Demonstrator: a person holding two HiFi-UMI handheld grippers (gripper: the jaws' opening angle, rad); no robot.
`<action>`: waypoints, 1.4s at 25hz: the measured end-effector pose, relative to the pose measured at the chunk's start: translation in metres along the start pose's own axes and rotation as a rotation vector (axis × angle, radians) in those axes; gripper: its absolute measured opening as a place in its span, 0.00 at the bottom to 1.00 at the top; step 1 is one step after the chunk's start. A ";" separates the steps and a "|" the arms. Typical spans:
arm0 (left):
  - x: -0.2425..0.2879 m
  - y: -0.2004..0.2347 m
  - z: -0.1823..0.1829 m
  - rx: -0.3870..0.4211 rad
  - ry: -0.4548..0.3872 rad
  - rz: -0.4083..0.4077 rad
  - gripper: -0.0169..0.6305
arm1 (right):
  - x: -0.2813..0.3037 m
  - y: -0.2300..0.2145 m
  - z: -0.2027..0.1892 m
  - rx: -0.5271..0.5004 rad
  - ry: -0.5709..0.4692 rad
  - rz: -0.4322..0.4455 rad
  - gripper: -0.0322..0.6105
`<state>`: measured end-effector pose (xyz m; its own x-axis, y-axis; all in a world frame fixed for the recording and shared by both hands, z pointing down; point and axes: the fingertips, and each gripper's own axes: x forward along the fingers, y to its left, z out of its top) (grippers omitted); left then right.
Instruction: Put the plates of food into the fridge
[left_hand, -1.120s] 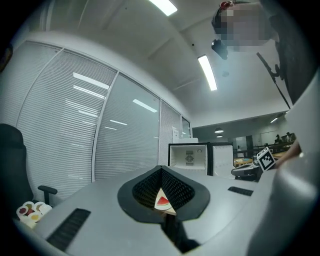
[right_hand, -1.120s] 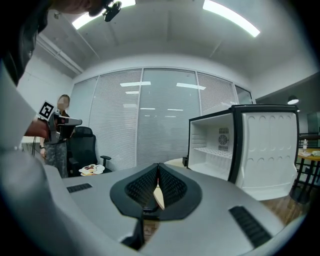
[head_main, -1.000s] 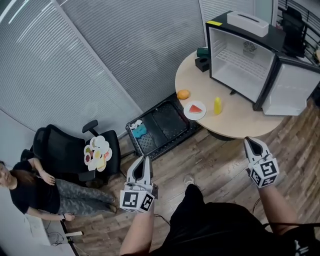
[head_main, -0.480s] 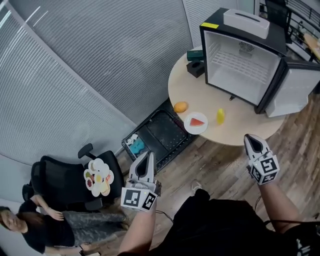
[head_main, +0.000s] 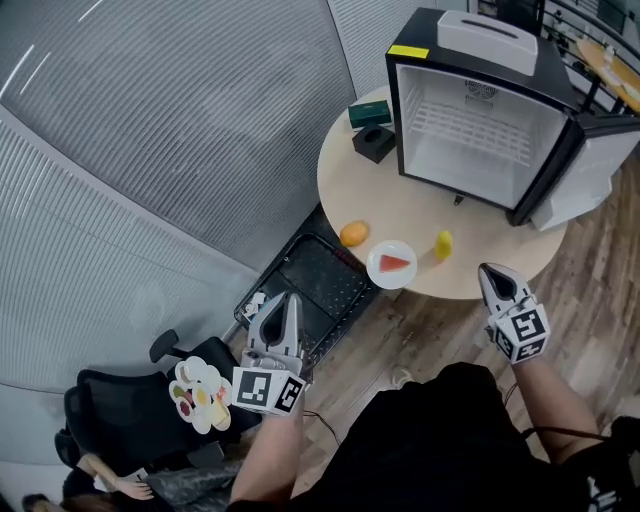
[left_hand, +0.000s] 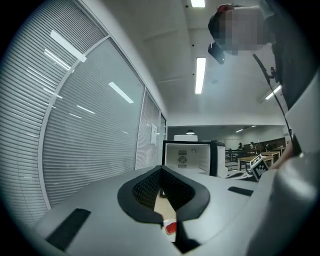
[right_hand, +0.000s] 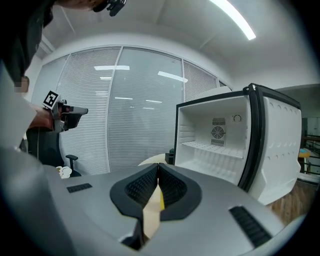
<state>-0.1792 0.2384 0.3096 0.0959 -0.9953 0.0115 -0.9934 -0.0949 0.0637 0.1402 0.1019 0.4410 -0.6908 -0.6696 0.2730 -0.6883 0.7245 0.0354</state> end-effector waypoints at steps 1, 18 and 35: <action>0.008 0.005 0.001 0.003 -0.002 -0.009 0.04 | 0.005 0.000 0.001 -0.001 0.001 -0.008 0.06; 0.092 -0.004 -0.030 0.012 0.052 -0.158 0.04 | 0.066 0.001 -0.025 -0.024 0.008 -0.034 0.07; 0.133 0.013 -0.088 0.009 0.215 -0.137 0.04 | 0.135 -0.024 -0.098 0.003 0.073 -0.060 0.53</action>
<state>-0.1740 0.1059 0.3999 0.2393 -0.9467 0.2154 -0.9708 -0.2294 0.0702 0.0851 0.0105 0.5715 -0.6301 -0.6981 0.3401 -0.7288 0.6828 0.0514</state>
